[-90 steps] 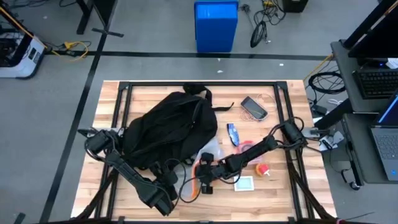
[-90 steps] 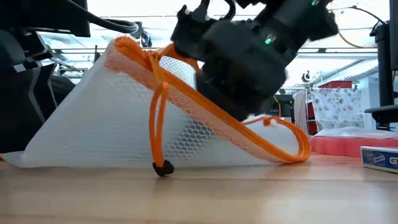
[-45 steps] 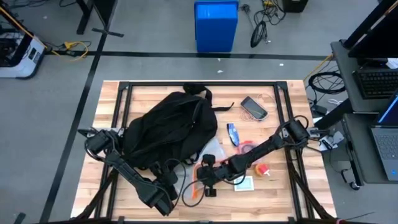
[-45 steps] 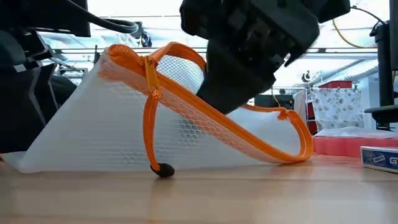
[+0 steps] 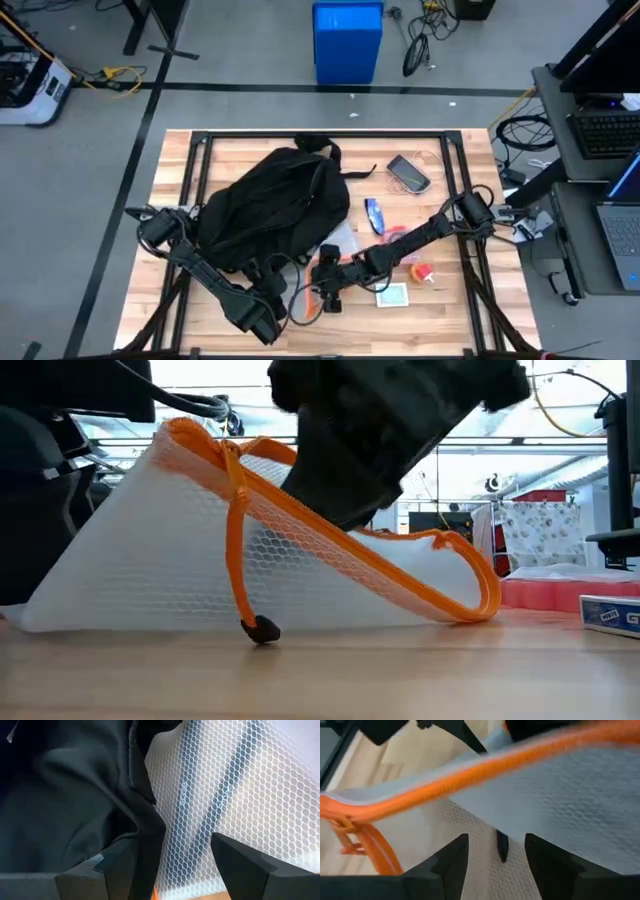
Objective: Unpack backpack
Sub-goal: Remove the black pen from the orange zip bag
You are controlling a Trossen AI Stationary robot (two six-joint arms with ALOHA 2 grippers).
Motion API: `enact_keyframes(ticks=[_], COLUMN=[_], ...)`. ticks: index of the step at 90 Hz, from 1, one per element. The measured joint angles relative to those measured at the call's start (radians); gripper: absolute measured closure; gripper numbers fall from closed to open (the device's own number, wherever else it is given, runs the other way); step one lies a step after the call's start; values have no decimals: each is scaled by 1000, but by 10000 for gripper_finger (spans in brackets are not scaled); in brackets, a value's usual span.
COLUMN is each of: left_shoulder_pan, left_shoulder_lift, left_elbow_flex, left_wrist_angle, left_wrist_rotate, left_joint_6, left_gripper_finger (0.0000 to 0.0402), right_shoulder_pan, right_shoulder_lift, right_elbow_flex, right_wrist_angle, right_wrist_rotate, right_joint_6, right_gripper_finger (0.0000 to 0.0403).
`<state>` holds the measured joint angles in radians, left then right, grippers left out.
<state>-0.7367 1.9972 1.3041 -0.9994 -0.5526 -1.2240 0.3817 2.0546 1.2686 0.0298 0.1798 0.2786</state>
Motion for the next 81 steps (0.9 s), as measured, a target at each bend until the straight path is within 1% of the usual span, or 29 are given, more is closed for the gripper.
enact_keyframes(ticks=[6, 12, 36, 49, 65, 81], left_shoulder_pan=[4, 7, 31, 36, 30, 5], left_shoulder_lift=[0, 0, 0, 0, -12, -70], left_elbow_flex=[0, 0, 0, 2, 6, 6], left_wrist_angle=[4, 7, 12, 4, -94, -167], left_wrist_rotate=[0, -1, -8, 22, 38, -15], left_joint_6=[0, 0, 8, -2, -107, -208], left_gripper_finger=[162, 162, 162, 162, 162, 162], right_shoulder_pan=[-5, -4, 6, 3, -1, -7], right_shoulder_lift=[13, 26, 51, 85, 116, 119], right_elbow_flex=[0, 0, 0, 1, 2, 2], right_wrist_angle=[31, 67, 83, 95, 137, 139], right_wrist_rotate=[-24, -25, -27, -24, 0, 29], right_joint_6=[-3, -4, -49, -36, -24, -17], right_gripper_finger=[222, 222, 222, 222, 226, 265])
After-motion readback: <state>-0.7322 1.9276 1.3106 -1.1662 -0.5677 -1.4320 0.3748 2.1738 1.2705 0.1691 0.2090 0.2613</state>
